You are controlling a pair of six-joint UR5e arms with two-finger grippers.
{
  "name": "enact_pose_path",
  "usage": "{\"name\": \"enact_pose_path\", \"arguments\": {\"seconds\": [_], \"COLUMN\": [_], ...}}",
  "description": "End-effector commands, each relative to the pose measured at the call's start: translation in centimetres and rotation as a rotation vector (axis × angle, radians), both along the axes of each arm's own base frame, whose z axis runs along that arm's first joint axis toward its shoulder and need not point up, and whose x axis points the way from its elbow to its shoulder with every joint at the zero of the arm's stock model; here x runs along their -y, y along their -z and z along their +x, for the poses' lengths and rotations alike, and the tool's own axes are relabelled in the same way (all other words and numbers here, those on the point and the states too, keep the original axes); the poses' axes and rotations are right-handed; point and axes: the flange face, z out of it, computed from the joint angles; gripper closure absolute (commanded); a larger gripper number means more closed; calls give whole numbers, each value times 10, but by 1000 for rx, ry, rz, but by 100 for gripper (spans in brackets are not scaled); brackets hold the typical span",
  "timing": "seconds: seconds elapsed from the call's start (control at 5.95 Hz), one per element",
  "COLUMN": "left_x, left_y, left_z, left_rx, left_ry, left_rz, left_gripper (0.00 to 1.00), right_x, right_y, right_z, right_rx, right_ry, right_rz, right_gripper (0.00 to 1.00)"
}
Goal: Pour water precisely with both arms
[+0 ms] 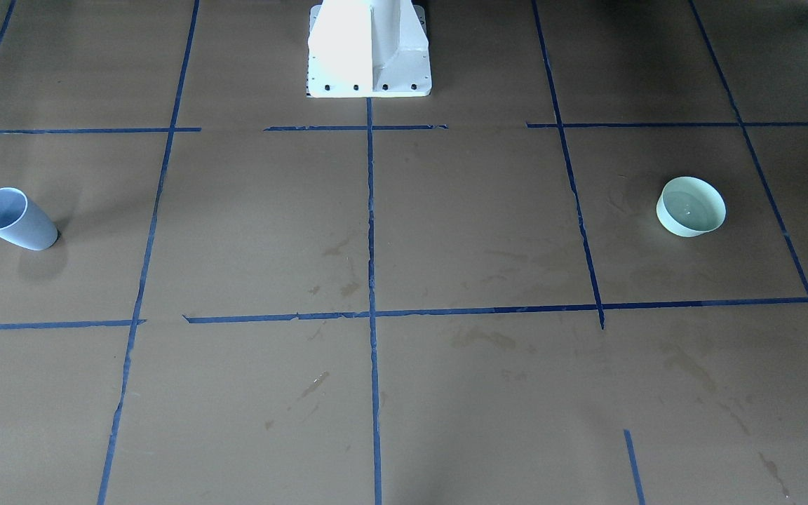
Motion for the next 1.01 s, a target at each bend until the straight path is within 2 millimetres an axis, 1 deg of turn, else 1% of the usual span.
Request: {"name": "enact_pose_path", "arguments": {"seconds": [0.0,0.17,0.34,0.5,0.67,0.84], "left_x": [-3,-2,-6,-4,-3,-1], "left_y": [-15,-19,-24,-17,-14,-2], "left_z": [0,0,2,4,4,5], "left_rx": [0,-3,-24,-53,-56,-80], "left_ry": [0,1,4,8,5,6], "left_rz": [-23,-31,-48,-36,-26,-3], "left_gripper": [0,0,0,0,0,0], "right_x": [-3,4,15,23,19,17], "right_y": [8,23,30,42,45,37], "right_z": [-10,-21,-27,-29,-27,-20], "right_rx": [57,72,60,53,36,-16], "right_ry": [37,64,74,80,111,149], "right_rz": [-60,-98,-92,-118,-119,-111], "right_gripper": [0,0,0,0,0,0]}}
